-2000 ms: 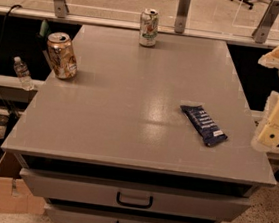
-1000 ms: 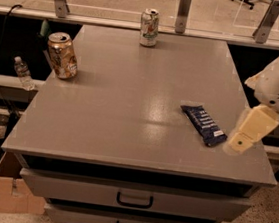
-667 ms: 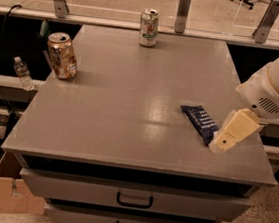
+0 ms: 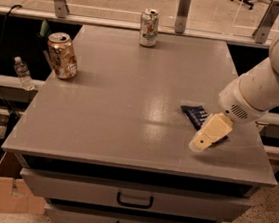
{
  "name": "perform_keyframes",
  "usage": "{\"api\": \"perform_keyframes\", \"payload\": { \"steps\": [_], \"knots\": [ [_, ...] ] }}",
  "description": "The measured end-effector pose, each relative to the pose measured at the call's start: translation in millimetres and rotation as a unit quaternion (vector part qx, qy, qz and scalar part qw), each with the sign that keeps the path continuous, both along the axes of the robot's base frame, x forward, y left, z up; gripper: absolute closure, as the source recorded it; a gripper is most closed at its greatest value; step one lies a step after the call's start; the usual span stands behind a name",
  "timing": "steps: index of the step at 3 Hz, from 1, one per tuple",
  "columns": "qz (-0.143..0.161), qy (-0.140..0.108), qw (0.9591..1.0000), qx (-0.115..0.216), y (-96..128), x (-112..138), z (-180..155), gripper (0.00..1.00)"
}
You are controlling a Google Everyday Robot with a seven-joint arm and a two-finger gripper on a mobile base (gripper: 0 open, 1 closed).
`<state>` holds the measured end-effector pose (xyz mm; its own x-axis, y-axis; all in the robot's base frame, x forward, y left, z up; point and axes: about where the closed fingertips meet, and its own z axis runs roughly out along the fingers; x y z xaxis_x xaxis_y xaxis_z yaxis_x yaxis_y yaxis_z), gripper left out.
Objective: Move rxbar blueberry near 7up can
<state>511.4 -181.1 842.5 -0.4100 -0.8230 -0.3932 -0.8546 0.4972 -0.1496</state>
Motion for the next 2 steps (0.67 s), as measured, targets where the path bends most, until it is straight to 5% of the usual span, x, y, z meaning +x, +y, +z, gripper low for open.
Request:
{"api": "perform_keyframes", "payload": {
  "steps": [2],
  "knots": [
    [-0.022, 0.007, 0.9997, 0.008, -1.1, 16.3, -18.7, 0.46]
  ]
}}
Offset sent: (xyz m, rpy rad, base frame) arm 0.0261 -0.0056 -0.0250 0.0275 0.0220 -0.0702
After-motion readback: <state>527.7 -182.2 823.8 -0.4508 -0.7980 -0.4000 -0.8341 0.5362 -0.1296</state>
